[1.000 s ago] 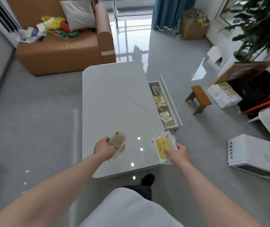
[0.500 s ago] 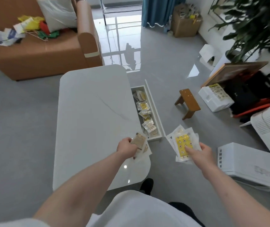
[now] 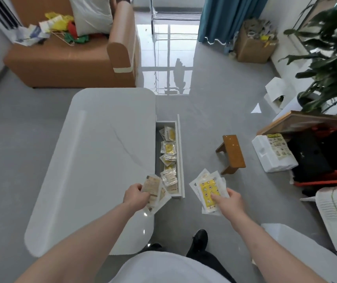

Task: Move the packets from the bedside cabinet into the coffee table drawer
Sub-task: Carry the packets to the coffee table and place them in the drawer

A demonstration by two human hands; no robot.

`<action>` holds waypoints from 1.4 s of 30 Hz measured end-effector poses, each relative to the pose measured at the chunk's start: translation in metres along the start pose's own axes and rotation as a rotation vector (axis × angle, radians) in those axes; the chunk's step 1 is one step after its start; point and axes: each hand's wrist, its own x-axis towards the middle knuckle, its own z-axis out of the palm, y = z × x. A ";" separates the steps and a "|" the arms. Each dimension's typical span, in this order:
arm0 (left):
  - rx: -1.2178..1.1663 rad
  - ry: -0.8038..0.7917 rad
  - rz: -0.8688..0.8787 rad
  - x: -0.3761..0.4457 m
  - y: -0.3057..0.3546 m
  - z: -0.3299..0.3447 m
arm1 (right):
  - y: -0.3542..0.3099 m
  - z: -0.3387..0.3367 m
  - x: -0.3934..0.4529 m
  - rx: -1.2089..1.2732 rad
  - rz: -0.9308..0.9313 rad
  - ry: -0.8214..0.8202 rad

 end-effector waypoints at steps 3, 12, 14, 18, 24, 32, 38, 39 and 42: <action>-0.044 0.065 -0.052 0.002 0.012 0.020 | -0.010 -0.023 0.042 -0.054 -0.004 -0.060; -0.173 0.176 -0.169 -0.010 0.026 0.040 | -0.056 -0.023 0.107 -0.244 -0.032 -0.217; -0.187 0.187 -0.201 -0.003 0.030 0.038 | -0.072 -0.014 0.117 -0.280 -0.051 -0.250; -0.178 0.177 -0.217 0.026 0.043 0.029 | -0.098 0.002 0.140 -0.297 -0.050 -0.278; -0.100 0.074 -0.199 0.089 0.071 0.025 | -0.121 0.016 0.182 -0.286 -0.016 -0.259; -0.059 0.046 -0.203 0.179 0.084 0.054 | -0.120 0.044 0.271 -0.296 0.022 -0.252; -0.070 0.060 -0.250 0.233 0.055 0.108 | -0.092 0.086 0.345 -0.330 0.039 -0.302; -0.082 0.064 -0.262 0.241 0.049 0.119 | -0.087 0.093 0.357 -0.338 0.036 -0.311; -0.116 0.089 -0.301 0.265 0.033 0.148 | -0.068 0.110 0.387 -0.346 0.023 -0.335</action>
